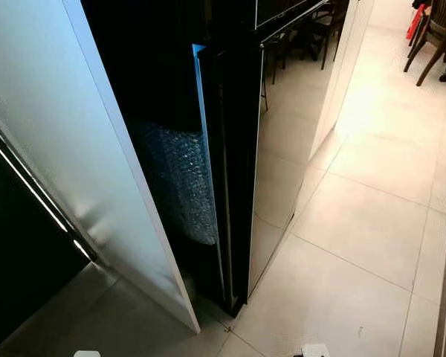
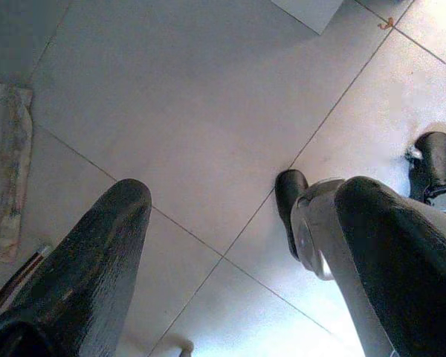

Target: Restocking fridge

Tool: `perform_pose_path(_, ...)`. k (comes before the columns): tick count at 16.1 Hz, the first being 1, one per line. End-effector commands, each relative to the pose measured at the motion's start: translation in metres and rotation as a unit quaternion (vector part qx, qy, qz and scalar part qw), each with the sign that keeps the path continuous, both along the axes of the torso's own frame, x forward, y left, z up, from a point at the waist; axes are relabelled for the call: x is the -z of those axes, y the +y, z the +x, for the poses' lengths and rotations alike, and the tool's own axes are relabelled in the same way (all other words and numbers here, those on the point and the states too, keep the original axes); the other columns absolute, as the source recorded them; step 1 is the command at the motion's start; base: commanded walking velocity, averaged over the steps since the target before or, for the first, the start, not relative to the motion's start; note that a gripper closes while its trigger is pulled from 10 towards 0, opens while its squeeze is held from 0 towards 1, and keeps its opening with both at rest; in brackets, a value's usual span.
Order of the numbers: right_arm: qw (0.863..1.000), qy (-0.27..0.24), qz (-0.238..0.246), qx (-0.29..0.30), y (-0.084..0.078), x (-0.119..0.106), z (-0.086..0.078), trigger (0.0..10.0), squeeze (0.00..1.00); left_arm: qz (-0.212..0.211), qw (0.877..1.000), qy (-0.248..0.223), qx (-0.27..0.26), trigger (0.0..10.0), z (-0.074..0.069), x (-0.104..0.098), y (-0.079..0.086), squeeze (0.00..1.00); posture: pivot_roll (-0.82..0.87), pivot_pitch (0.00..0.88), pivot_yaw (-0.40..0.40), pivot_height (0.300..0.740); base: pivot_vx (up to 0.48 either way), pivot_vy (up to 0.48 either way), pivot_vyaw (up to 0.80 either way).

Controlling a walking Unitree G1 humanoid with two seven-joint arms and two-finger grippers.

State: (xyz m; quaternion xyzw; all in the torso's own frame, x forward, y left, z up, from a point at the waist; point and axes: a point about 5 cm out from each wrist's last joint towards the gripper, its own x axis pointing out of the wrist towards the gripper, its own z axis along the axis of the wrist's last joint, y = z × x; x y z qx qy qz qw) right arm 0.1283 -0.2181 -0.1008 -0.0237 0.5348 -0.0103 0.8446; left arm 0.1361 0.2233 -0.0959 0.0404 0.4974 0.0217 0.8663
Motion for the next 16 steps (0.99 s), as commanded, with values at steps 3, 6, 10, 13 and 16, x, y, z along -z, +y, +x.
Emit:
perform_pose_path(3, 1.0, 0.019, -0.008, 0.014, -0.009, 0.003, -0.016, 10.0, 0.0, 0.006, 1.0, 0.013, 0.009, 10.0, -0.007, 0.002, 0.004, 0.0, -0.09, 0.0, 0.063, 0.74, 0.0, -0.395, 0.0)
perform_pose_path(6, 1.0, 0.011, -0.003, 0.005, -0.001, 0.002, -0.008, 10.0, 0.0, 0.006, 1.0, 0.013, 0.01, 10.0, -0.007, 0.001, 0.005, 0.0, -0.09, 0.0, 0.061, 0.74, 0.0, -0.368, 0.0)
perform_pose_path(10, 1.0, 0.007, -0.006, -0.004, -0.003, 0.001, -0.004, 10.0, 0.0, 0.007, 1.0, 0.008, 0.006, 10.0, -0.004, 0.001, 0.004, 0.0, -0.09, 0.0, 0.051, 0.74, 0.0, -0.416, 0.0)
perform_pose_path(13, 1.0, 0.006, -0.008, -0.001, -0.004, 0.0, -0.003, 10.0, 0.0, 0.007, 1.0, 0.007, 0.002, 10.0, -0.003, 0.001, 0.003, 0.0, -0.08, 0.0, 0.042, 0.74, 0.0, -0.305, 0.0)
perform_pose_path(16, 1.0, 0.002, -0.009, 0.004, -0.005, 0.0, -0.002, 10.0, 0.0, 0.006, 1.0, 0.006, 0.0, 10.0, -0.002, 0.0, 0.002, 0.0, -0.09, 0.0, 0.041, 0.74, 0.0, -0.335, 0.0)
